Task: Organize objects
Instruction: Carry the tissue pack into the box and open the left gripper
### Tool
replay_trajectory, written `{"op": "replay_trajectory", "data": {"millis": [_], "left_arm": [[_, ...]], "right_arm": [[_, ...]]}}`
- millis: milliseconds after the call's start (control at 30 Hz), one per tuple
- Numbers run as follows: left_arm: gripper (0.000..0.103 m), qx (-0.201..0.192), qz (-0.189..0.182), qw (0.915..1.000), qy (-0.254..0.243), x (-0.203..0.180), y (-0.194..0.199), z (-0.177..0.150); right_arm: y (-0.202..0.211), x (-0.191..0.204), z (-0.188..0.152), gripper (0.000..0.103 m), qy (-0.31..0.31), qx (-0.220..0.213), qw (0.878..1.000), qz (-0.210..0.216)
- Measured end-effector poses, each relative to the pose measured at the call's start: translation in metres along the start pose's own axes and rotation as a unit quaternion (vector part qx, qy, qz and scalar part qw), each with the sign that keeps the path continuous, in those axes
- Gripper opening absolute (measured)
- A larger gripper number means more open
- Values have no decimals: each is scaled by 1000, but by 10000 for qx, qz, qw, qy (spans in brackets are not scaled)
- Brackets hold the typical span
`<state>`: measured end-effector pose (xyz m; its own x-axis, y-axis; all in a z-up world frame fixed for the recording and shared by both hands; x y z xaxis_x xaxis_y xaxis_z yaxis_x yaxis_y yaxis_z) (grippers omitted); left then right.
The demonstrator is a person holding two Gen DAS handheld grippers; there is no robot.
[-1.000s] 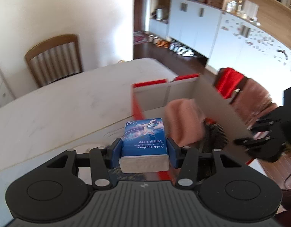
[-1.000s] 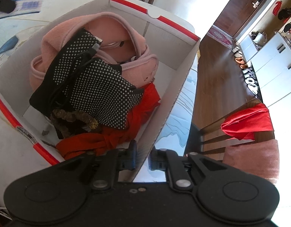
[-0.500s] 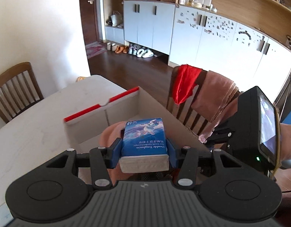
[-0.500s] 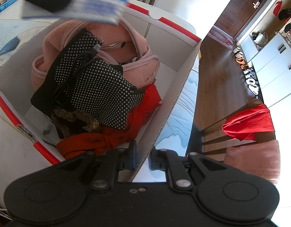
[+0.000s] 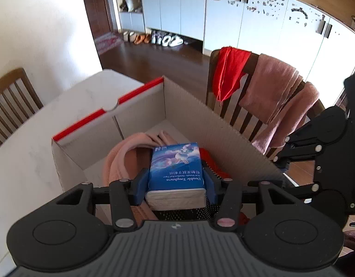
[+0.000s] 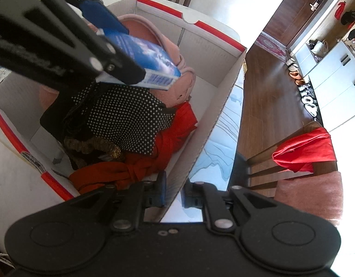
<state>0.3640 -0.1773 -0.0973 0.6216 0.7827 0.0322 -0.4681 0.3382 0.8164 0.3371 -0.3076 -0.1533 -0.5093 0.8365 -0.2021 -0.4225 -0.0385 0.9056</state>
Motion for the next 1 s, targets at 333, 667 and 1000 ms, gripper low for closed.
{"op": "replay_trajectory", "data": {"millis": [333,667,1000], "left_arm": [[50,215,-48,9995,221,9,-13,-9],[66,43,46,9992,403,8,8,-18],[66,-282,375,9959,770,5,43,-21]], "right_arm": [[0,-5,-3,12,-40,-50,10000,59],[13,-12,-4,16,-106,-266,9995,148],[41,-18,-3,16,-46,-635,9976,278]]}}
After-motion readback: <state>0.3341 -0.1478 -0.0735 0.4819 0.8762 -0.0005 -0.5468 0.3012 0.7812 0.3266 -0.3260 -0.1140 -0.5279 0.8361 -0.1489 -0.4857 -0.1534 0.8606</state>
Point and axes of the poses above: each gripper's, at about its wrist camera, not at the fingertips, and y roughly against the way its jaws point, x to its left, z to its top, the point moved 5 cm from there along -y, roughly the way its jaws point, and after that the axes turned 1 degree about z, right-handed, at the moved point
